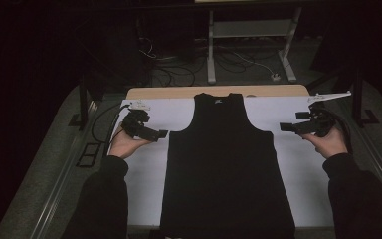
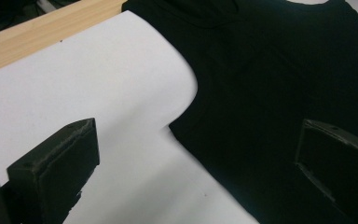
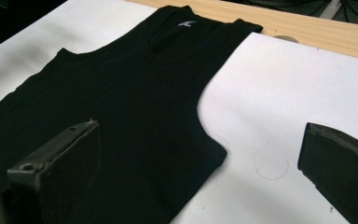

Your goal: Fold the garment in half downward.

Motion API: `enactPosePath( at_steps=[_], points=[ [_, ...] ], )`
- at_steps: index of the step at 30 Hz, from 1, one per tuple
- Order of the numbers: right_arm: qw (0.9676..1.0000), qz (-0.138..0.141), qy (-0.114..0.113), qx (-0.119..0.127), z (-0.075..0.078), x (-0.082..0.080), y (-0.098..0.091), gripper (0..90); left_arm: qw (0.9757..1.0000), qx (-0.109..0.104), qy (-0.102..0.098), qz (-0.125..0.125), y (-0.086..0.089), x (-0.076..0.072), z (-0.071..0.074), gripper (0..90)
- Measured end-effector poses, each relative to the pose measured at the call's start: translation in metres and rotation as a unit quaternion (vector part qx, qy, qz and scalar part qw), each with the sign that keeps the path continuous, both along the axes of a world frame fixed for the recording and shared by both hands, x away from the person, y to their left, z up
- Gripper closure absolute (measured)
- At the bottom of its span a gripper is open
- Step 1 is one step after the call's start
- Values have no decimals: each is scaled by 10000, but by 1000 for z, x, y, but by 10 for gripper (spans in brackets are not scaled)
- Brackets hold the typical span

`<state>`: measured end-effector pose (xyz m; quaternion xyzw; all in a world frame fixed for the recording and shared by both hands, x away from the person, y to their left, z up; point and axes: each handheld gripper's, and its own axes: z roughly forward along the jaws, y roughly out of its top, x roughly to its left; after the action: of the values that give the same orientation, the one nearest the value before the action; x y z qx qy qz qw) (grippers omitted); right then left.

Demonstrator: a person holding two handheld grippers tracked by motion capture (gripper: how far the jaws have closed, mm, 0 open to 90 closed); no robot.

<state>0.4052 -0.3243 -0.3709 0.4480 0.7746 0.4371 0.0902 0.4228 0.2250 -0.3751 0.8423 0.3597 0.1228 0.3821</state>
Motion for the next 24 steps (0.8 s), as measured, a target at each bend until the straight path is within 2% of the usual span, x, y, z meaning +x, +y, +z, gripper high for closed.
enactPosePath(
  at_steps=[5,13,24],
  points=[
    [10000,-7,36,27,-5,5,1,0,9999,53,95,18,-1,5,-7,0],
    [9999,-49,136,20,-15,12,1,0,9998,4,201,81,-2,11,-16,0],
    [9997,-17,259,-36,-28,21,10,0,9994,26,339,29,-7,16,-28,0]
  ],
)
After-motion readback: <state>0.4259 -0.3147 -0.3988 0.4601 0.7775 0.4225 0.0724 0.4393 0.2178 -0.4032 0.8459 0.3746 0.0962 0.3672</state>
